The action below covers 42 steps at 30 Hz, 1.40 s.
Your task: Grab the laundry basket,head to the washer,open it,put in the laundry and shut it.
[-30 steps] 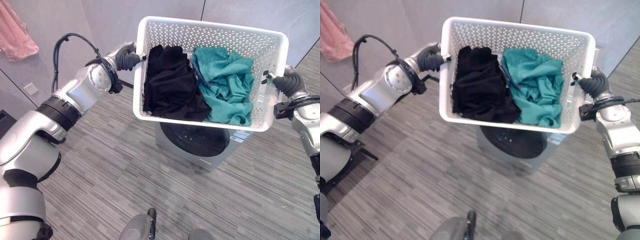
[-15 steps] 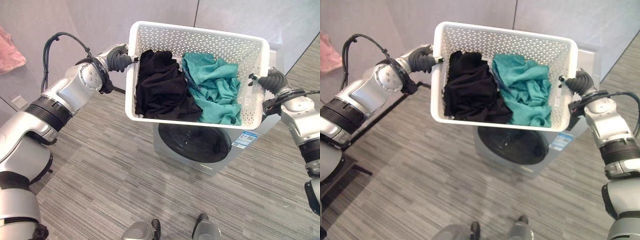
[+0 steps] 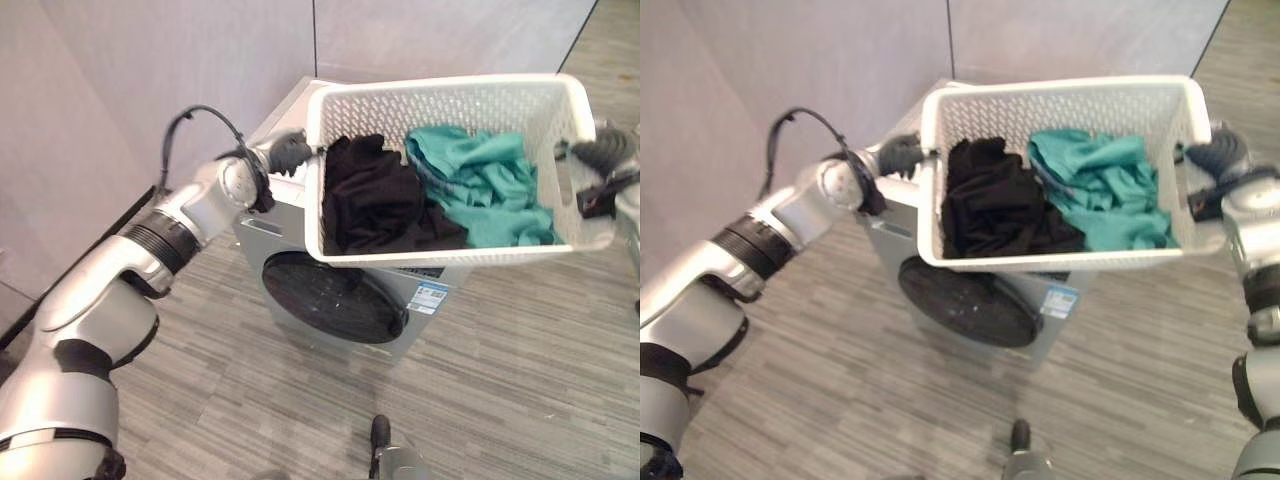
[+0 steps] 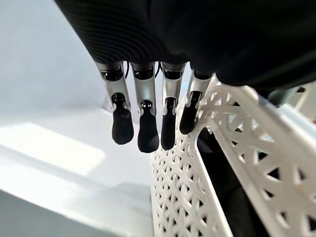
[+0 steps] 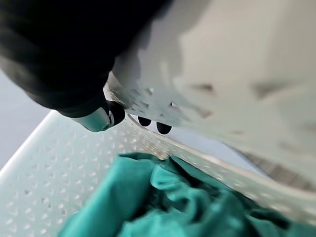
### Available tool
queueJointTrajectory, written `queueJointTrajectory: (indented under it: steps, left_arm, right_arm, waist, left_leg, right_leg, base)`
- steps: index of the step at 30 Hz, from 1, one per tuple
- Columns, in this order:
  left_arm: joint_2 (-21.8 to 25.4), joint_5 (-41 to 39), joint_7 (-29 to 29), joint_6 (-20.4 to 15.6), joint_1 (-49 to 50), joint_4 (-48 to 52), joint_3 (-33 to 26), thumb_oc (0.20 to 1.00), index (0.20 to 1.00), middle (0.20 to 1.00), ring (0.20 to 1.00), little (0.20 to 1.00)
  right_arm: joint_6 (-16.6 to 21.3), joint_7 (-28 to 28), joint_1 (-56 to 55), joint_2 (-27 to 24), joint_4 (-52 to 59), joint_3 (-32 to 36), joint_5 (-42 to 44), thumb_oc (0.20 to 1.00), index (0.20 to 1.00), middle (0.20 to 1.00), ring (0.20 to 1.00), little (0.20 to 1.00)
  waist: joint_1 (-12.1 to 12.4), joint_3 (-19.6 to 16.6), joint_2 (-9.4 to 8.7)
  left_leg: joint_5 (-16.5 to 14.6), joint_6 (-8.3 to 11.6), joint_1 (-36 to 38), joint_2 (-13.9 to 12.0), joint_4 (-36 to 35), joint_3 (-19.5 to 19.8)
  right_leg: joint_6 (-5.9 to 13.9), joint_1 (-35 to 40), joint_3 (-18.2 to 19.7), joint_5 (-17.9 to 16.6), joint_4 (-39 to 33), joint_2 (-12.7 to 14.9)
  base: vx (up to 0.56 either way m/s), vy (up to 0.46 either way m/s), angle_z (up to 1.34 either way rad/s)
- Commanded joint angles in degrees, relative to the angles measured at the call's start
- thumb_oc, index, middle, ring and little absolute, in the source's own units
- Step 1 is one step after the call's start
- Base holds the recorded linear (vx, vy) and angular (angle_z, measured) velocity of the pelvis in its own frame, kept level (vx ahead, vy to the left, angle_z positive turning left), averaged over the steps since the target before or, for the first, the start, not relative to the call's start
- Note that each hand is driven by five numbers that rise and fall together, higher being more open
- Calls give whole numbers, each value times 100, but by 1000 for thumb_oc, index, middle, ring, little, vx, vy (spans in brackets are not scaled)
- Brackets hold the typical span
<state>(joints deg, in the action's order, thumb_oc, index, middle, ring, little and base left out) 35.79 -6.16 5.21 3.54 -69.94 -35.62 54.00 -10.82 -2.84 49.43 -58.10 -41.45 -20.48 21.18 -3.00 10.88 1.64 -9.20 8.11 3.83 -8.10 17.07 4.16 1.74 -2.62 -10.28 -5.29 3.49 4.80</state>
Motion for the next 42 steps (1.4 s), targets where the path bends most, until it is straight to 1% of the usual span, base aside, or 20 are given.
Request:
queueJointTrajectory:
  steps: [1, 3, 5, 8, 10, 12, 17, 18, 21, 24, 25, 26, 29, 30, 31, 32, 33, 36, 40, 42]
  left_arm:
    - [758, -44, -129, -435, -622, 357, 10, 200, 200, 200, 200, 200]
    - [876, -145, -105, -379, -675, 363, 25, 200, 200, 200, 200, 200]
    - [951, -257, -92, -349, -791, 421, 55, 200, 200, 200, 200, 200]
    - [946, -295, -118, -374, -881, 461, 60, 200, 200, 200, 200, 200]
    - [934, -263, -155, -405, -918, 447, 84, 200, 200, 200, 200, 200]
    - [876, -271, -228, -465, -935, 304, 163, 200, 200, 200, 200, 200]
    - [783, -200, -244, -573, -1058, 181, 326, 200, 200, 200, 200, 200]
    - [691, -210, -292, -636, -1014, 144, 353, 200, 200, 200, 200, 200]
    - [685, -197, -303, -648, -985, 214, 351, 200, 200, 200, 200, 200]
    - [699, -152, -307, -644, -965, 182, 324, 200, 200, 200, 200, 200]
    - [659, -144, -314, -608, -1014, 138, 344, 200, 200, 200, 200, 200]
    - [606, -135, -313, -581, -1026, 83, 353, 200, 200, 200, 200, 200]
    - [559, -36, -263, -502, -990, 81, 309, 200, 200, 200, 200, 200]
    - [498, 34, -257, -455, -1039, 38, 312, 200, 200, 200, 200, 200]
    - [235, 155, -271, -421, -1237, -49, 389, 200, 200, 200, 200, 200]
    - [235, 155, -273, -425, -1241, -61, 383, 200, 200, 200, 200, 200]
    - [185, 215, -251, -445, -1195, -57, 399, 200, 200, 200, 200, 200]
    - [-11, 335, -340, -450, -1244, -137, 397, 200, 200, 200, 200, 200]
    - [-200, 346, -390, -482, -1262, -134, 433, 200, 200, 200, 200, 200]
    - [-488, 362, -532, -479, -1497, -391, 492, 200, 200, 200, 200, 200]
  right_arm:
    - [366, 222, 559, -44, 43, -253, 169, 200, 200, 200, 200, 200]
    - [356, 230, 612, 19, 88, -347, 223, 200, 200, 200, 200, 200]
    - [293, 237, 663, -46, 174, -374, 262, 200, 200, 200, 200, 200]
    - [264, 169, 608, -105, 270, -403, 159, 200, 200, 200, 200, 200]
    - [302, 188, 565, -127, 375, -381, 100, 200, 200, 200, 200, 200]
    - [382, 254, 532, -157, 338, -347, 16, 200, 200, 200, 200, 200]
    - [390, 267, 820, -68, 14, -512, -117, 200, 200, 200, 200, 200]
    - [434, 318, 848, 49, -101, -469, -86, 200, 200, 200, 200, 200]
    - [404, 312, 769, 104, -202, -384, -151, 200, 200, 200, 200, 200]
    - [395, 285, 689, 211, -263, -274, -209, 200, 200, 200, 200, 200]
    - [332, 288, 643, 333, -364, -261, -255, 200, 200, 200, 200, 200]
    - [307, 291, 641, 380, -496, -259, -252, 200, 200, 200, 200, 200]
    - [267, 276, 701, 456, -635, -269, -319, 200, 200, 200, 200, 200]
    - [234, 288, 843, 482, -770, -327, -325, 200, 200, 200, 200, 200]
    - [168, 224, 1368, 562, -1113, -694, -332, 200, 200, 200, 200, 200]
    - [174, 221, 1405, 568, -1140, -723, -324, 200, 200, 200, 200, 200]
    - [204, 264, 1569, 624, -1180, -798, -306, 200, 200, 200, 200, 200]
    - [131, 187, 1488, 685, -1096, -829, -272, 200, 200, 200, 200, 200]
    - [124, 216, 1390, 832, -827, -807, -255, 200, 200, 200, 200, 200]
    - [177, 383, 1303, 865, -333, -682, -190, 200, 200, 200, 200, 200]
  waist:
    - [389, -204, -251]
    - [504, -84, -385]
    - [564, -28, -407]
    - [631, -49, -384]
    - [761, -67, -322]
    - [913, -69, -180]
    - [984, -260, 40]
    - [1008, -314, 92]
    - [1049, -396, 76]
    - [1121, -504, 95]
    - [1133, -506, 98]
    - [1127, -457, 100]
    - [1105, -366, 111]
    - [1112, -350, 120]
    - [1071, -352, 128]
    - [1064, -349, 145]
    - [996, -288, 159]
    - [947, -266, 66]
    - [924, -330, 15]
    - [835, -356, -52]
  left_leg:
    - [1354, -600, -651, -243, 1985, 129]
    - [1556, -727, -1039, -305, 2736, 246]
    - [1596, -695, -1333, -468, 2426, 196]
    - [1594, -479, -1260, -834, 490, -104]
    - [1784, -333, -1158, -854, -888, -16]
    - [1995, -187, -1329, -667, -1744, 410]
    - [1926, -168, -1233, -509, -1709, 417]
    - [1744, -175, -1300, -276, -1287, 430]
    - [1433, -286, -1282, -57, -978, 309]
    - [1152, -468, -1123, 205, -865, 203]
    - [998, -619, -949, 367, -856, 113]
    - [1014, -703, -940, 420, -826, 57]
    - [867, -822, -829, 501, -806, -26]
    - [815, -847, -760, 517, -840, -56]
    - [716, -782, -615, 495, -980, -108]
    - [713, -779, -604, 481, -992, -107]
    - [712, -756, -560, 468, -1040, -111]
    - [682, -753, -563, 525, -1041, -48]
    - [720, -683, -551, 455, -1142, -50]
    - [871, -574, -603, 336, -1279, 195]
  right_leg:
    - [337, 217, 409, 367, -140, 266]
    - [148, 398, 478, 459, -193, 116]
    - [162, 557, 433, 552, -284, 33]
    - [309, 708, 289, 697, -372, 92]
    - [352, 848, 291, 859, -366, 124]
    - [398, 1078, 286, 1073, -279, 186]
    - [535, 1215, 356, 1263, -81, 345]
    - [589, 1265, 380, 1258, 64, 571]
    - [666, 1263, 436, 1286, 258, 814]
    - [748, 1145, 499, 1191, 584, 1072]
    - [747, 948, 579, 912, 1164, 1211]
    - [722, 805, 620, 687, 1499, 1219]
    - [710, 524, 592, 595, 2101, 1265]
    - [726, 395, 425, 562, 2065, 1323]
    - [786, 255, 69, 590, 1079, 1390]
    - [783, 291, 53, 565, 1018, 1371]
    - [885, 150, 170, 270, 778, 1431]
    - [935, 295, 511, 326, 316, 1278]
    - [952, 409, 397, 316, 47, 1191]
    - [856, 446, 375, 518, 42, 920]
  base:
    - [44, -371, -7]
    - [75, -248, -20]
    - [140, -123, -29]
    - [216, 82, 36]
    - [252, 144, 33]
    - [272, 171, 5]
    - [228, 220, -15]
    - [230, 285, -41]
    - [225, 278, -24]
    - [224, 307, -37]
    - [148, 249, -31]
    - [200, 303, -19]
    - [64, 127, -20]
    - [135, -26, 8]
    - [144, -27, -17]
    - [144, -84, -40]
    - [61, -56, -46]
    - [87, -72, 2]
    - [93, -103, 23]
    - [99, -197, 24]
